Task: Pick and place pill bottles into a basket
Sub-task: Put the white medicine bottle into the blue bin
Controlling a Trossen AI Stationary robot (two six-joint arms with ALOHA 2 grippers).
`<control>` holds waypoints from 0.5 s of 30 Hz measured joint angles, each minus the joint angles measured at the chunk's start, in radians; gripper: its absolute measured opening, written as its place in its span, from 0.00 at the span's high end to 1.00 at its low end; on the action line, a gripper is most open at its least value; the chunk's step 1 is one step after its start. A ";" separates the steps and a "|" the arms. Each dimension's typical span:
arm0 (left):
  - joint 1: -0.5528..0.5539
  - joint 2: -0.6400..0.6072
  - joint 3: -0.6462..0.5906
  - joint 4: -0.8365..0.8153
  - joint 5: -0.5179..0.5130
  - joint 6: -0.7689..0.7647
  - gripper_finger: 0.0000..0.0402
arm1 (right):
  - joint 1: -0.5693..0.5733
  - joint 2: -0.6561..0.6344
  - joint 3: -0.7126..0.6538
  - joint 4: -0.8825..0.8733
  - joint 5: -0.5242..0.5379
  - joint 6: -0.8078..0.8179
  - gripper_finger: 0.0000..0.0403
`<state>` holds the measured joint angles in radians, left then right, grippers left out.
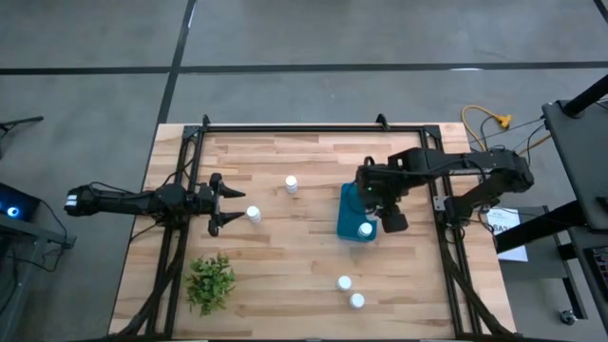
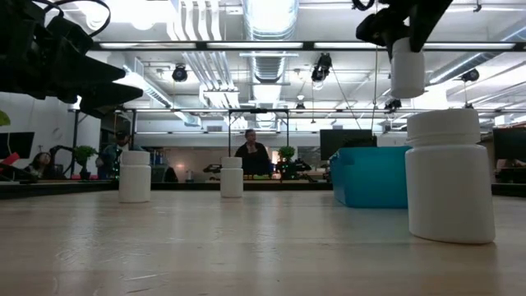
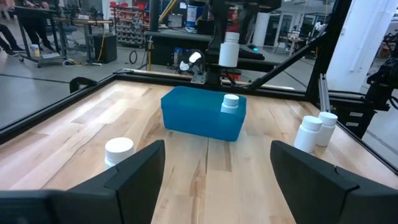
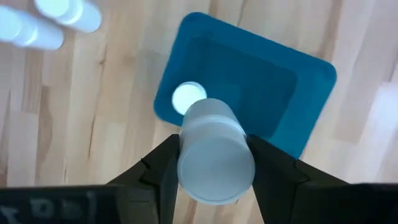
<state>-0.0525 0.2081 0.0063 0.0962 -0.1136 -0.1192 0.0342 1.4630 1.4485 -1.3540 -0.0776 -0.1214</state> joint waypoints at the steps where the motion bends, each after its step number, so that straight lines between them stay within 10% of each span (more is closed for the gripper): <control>1: 0.000 0.000 0.000 0.000 0.000 0.000 0.32 | -0.007 0.003 0.004 0.003 0.002 0.012 0.63; 15: 0.000 0.000 0.000 0.001 0.000 0.000 0.32 | -0.134 0.098 0.038 0.026 0.025 -0.032 0.63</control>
<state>-0.0525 0.2085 0.0063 0.0967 -0.1138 -0.1192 -0.1000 1.5606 1.4860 -1.3281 -0.0526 -0.1539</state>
